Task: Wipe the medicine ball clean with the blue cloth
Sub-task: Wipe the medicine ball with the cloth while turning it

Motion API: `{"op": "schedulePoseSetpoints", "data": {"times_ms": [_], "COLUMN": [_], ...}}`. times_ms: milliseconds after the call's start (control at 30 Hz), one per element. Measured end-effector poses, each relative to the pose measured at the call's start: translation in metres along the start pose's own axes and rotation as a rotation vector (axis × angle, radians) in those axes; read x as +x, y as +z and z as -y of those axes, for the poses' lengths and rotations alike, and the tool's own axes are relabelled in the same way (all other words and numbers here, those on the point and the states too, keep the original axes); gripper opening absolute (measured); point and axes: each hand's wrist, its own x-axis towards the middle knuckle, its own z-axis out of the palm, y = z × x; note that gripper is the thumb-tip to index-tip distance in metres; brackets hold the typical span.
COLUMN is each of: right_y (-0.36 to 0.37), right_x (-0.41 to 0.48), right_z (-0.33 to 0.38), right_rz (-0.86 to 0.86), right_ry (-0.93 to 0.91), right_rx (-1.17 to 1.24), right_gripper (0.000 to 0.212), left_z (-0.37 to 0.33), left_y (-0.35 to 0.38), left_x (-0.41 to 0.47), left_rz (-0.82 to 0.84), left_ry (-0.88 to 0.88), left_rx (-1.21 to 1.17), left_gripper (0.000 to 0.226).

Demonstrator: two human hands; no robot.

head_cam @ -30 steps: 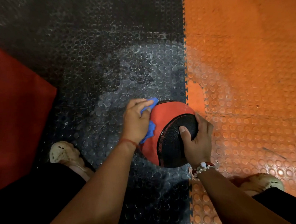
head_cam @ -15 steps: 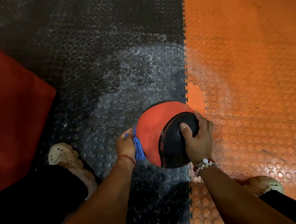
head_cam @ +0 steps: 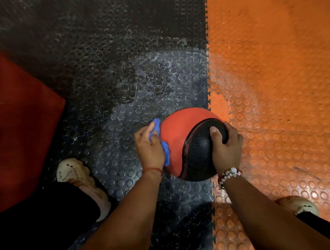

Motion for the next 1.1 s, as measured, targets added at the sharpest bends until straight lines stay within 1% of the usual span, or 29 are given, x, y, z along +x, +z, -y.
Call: {"op": "schedulePoseSetpoints", "data": {"times_ms": [33,133,200,233,267,333,367,433,467,500,533,600,633,733,767,867,933,967,1000,1067,1100], "right_y": [0.0,0.003,0.002,0.002,0.002,0.001,0.002,0.003,0.003,0.002,0.002,0.001,0.002,0.006,0.007,0.01,0.011,0.01,0.01,0.009,0.008], "right_x": [0.003,0.014,0.023,0.027,0.029,0.031,0.031,0.03,0.029,0.028,0.027,0.028,0.03,0.035,0.036,0.039,0.042,0.043,0.045,0.047,0.047], "right_z": [0.002,0.007,0.011,0.012,0.012,0.011,0.011,0.008,0.007,0.008,0.008,0.009,0.011,0.019,0.022,0.031,0.034,0.035,0.035,0.034,0.032], "right_rz": [0.006,0.03,0.044,0.047,0.046,0.037,0.029,0.004,-0.009,-0.021,-0.031,-0.042,-0.044,-0.039,-0.03,-0.017,-0.012,-0.007,-0.002,-0.005,-0.007], "right_ry": [0.016,0.069,0.093,0.104,0.115,0.134,0.146,0.178,0.191,0.208,0.224,0.253,0.262,0.284,0.288,0.289,0.293,0.294,0.293,0.286,0.281], "right_rx": [0.006,0.027,0.035,0.038,0.04,0.044,0.051,0.066,0.076,0.091,0.107,0.125,0.126,0.1,0.085,0.056,0.032,0.017,0.009,0.015,0.022], "right_gripper": [0.073,0.067,0.061,0.059,0.059,0.058,0.057,0.055,0.056,0.058,0.062,0.067,0.067,0.065,0.065,0.068,0.068,0.068,0.069,0.071,0.073], "left_z": [0.006,0.027,0.031,0.027,0.019,-0.001,-0.013,-0.033,-0.037,-0.037,-0.036,-0.032,-0.031,-0.027,-0.025,-0.013,-0.015,-0.019,-0.024,-0.037,-0.041], "left_y": [-0.001,-0.001,0.002,0.002,0.002,0.005,0.008,0.015,0.019,0.022,0.024,0.024,0.023,0.023,0.022,0.018,0.016,0.016,0.018,0.02,0.022], "left_x": [0.005,0.012,0.003,-0.004,-0.011,-0.02,-0.022,-0.021,-0.018,-0.012,-0.006,0.007,0.013,0.03,0.035,0.047,0.042,0.035,0.026,0.004,-0.003], "left_rz": [0.012,0.054,0.03,-0.004,-0.037,-0.078,-0.079,-0.026,0.007,0.027,0.031,0.023,0.021,0.024,0.033,0.06,0.027,0.0,-0.037,-0.075,-0.056], "left_ry": [-0.088,-0.272,-0.354,-0.352,-0.297,-0.097,0.029,0.26,0.324,0.337,0.307,0.174,0.112,0.003,-0.056,-0.273,-0.304,-0.26,-0.174,0.079,0.224], "left_rx": [-0.02,-0.116,-0.167,-0.164,-0.156,-0.084,-0.038,0.052,0.075,0.089,0.089,0.04,0.024,0.027,0.017,-0.107,-0.103,-0.078,-0.046,0.02,0.058], "left_gripper": [0.029,0.029,0.029,0.029,0.029,0.03,0.03,0.033,0.035,0.036,0.035,0.032,0.031,0.031,0.031,0.033,0.033,0.032,0.032,0.031,0.032]}}
